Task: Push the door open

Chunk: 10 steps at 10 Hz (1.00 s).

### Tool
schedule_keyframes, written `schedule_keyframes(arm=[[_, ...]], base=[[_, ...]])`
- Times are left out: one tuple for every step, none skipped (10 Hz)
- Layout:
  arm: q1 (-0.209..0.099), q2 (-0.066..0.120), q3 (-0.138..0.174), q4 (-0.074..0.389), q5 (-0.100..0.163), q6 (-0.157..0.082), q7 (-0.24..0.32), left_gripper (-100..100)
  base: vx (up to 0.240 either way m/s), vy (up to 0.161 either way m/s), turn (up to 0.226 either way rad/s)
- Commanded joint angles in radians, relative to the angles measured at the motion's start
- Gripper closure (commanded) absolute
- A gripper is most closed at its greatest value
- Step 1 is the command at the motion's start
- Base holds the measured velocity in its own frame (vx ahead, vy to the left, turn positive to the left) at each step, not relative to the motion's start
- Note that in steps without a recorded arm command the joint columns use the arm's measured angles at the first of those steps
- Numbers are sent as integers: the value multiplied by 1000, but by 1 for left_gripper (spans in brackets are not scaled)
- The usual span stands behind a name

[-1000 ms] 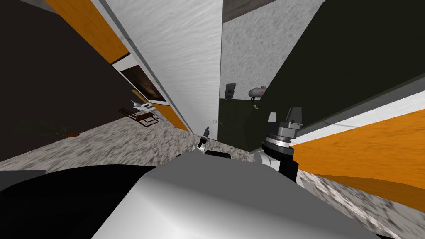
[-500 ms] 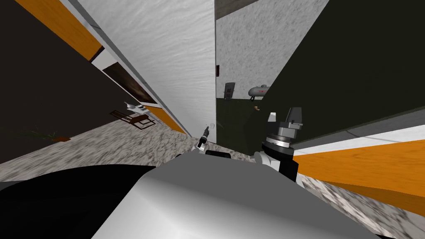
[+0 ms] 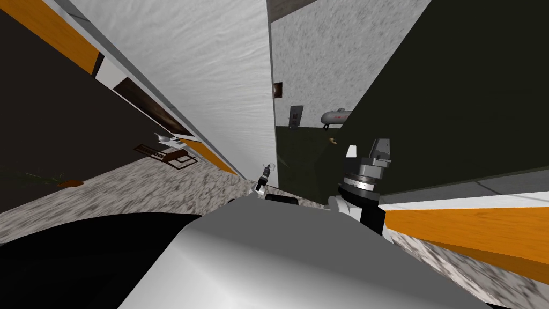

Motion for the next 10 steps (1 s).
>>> schedule_keyframes(arm=[[0,0,0,0,0,0,0,100],[0,0,0,0,0,0,0,100],[0,0,0,0,0,0,0,100],[0,0,0,0,0,0,0,100],[0,0,0,0,0,0,0,100],[3,9,12,3,6,2,-5,100],[3,12,19,4,9,2,-8,100],[3,16,26,4,13,2,-11,100],[3,16,26,4,13,2,-11,100],[3,21,39,5,20,1,-15,100]], base=[[-30,7,1],[-24,7,-9],[-15,4,0],[-8,1,3],[0,0,0],[94,-24,27],[149,-74,45],[145,-64,41],[110,-50,9],[133,-68,44]])
